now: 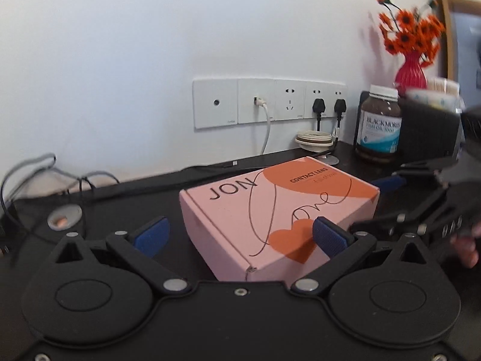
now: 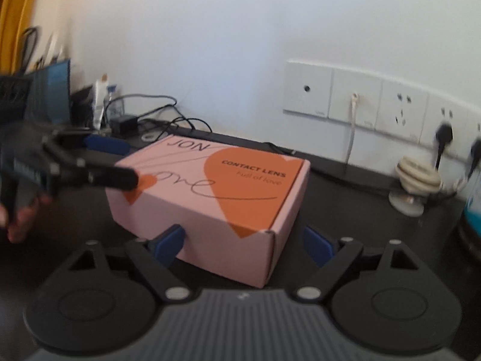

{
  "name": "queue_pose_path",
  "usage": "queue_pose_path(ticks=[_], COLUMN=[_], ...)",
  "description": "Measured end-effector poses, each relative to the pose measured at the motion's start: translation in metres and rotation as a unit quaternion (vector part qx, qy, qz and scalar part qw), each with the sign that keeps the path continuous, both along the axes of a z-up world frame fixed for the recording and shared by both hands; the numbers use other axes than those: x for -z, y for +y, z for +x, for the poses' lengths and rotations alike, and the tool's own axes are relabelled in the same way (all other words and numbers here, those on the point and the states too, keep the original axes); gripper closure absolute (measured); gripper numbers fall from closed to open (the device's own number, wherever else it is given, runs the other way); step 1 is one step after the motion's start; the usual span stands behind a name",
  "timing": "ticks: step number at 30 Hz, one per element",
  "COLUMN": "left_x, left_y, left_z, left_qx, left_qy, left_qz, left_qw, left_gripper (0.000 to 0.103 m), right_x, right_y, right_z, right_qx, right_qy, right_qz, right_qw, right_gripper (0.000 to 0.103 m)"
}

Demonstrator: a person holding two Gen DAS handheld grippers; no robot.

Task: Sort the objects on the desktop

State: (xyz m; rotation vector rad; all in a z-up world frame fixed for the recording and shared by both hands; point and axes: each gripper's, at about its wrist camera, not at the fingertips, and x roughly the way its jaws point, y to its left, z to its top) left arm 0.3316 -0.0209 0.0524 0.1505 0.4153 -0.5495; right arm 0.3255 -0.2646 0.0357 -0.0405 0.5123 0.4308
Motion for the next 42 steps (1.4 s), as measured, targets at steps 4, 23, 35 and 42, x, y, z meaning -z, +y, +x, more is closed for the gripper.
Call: queue_pose_path(ticks=[4, 23, 35, 42], left_x=[0.004, 0.013, -0.007, 0.002], left_y=[-0.011, -0.004, 0.012, 0.017], left_z=[-0.004, 0.011, 0.020, 0.036], left_qx=[0.002, 0.009, -0.046, -0.078], left_qy=[0.008, 0.064, 0.079, 0.109], left_qz=[0.039, 0.023, -0.064, -0.081], left_qw=[0.9992, 0.9976, 0.9937, 0.9877], left_gripper=[0.000, 0.000, 0.000, 0.000], right_x=[-0.006, 0.012, 0.015, 0.015], right_y=[-0.014, -0.025, -0.017, -0.006], right_z=[0.004, 0.031, 0.033, 0.029], right_qx=[0.010, 0.089, 0.117, 0.127], right_qy=[0.015, 0.107, 0.135, 0.126], right_qz=[0.084, 0.207, 0.245, 0.238], right_qw=[0.996, 0.968, 0.953, 0.955], right_gripper=[0.004, 0.001, 0.001, 0.001])
